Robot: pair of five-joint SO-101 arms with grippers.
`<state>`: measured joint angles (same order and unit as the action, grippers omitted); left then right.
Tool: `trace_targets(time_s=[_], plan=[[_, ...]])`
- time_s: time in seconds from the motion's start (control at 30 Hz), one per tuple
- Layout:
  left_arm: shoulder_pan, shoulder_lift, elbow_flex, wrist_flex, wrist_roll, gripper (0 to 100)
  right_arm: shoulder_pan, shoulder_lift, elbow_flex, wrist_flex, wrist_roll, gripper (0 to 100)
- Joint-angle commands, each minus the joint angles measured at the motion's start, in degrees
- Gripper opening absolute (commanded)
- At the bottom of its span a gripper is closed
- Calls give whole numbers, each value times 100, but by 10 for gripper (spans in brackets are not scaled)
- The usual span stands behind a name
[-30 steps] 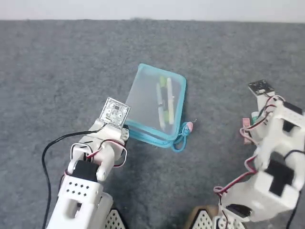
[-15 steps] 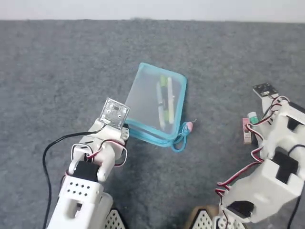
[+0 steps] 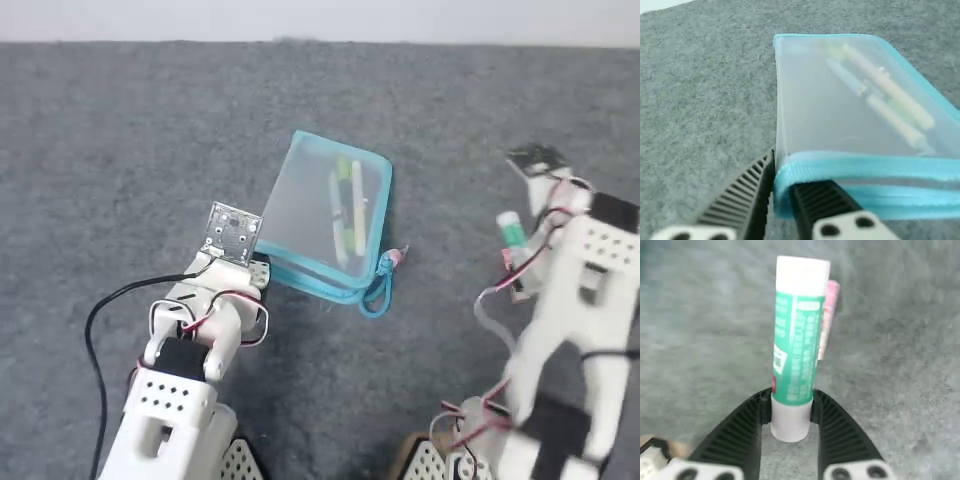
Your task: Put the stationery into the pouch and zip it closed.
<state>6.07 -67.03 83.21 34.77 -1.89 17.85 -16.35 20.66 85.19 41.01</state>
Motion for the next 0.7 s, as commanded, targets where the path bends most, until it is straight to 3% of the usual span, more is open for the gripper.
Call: trace_targets(time_s=[0.0,0.17,0.33,0.47,0.67], plan=[[9,44,-101,-220,79,12,-1051,-1569,-44,743,-229,7],[18,44,-101,-220,88,12,-2949,-2607,-26,1473,-519,6],[18,18,-101,-220,79,12,-4743,-2571,273,1525,-1187,6],[18,18,-101,-220,79,12,-5262,-2018,475,1209,-1495,6],[536,44,-92,-220,97,12,-5305,-892,457,725,-1758,6]])
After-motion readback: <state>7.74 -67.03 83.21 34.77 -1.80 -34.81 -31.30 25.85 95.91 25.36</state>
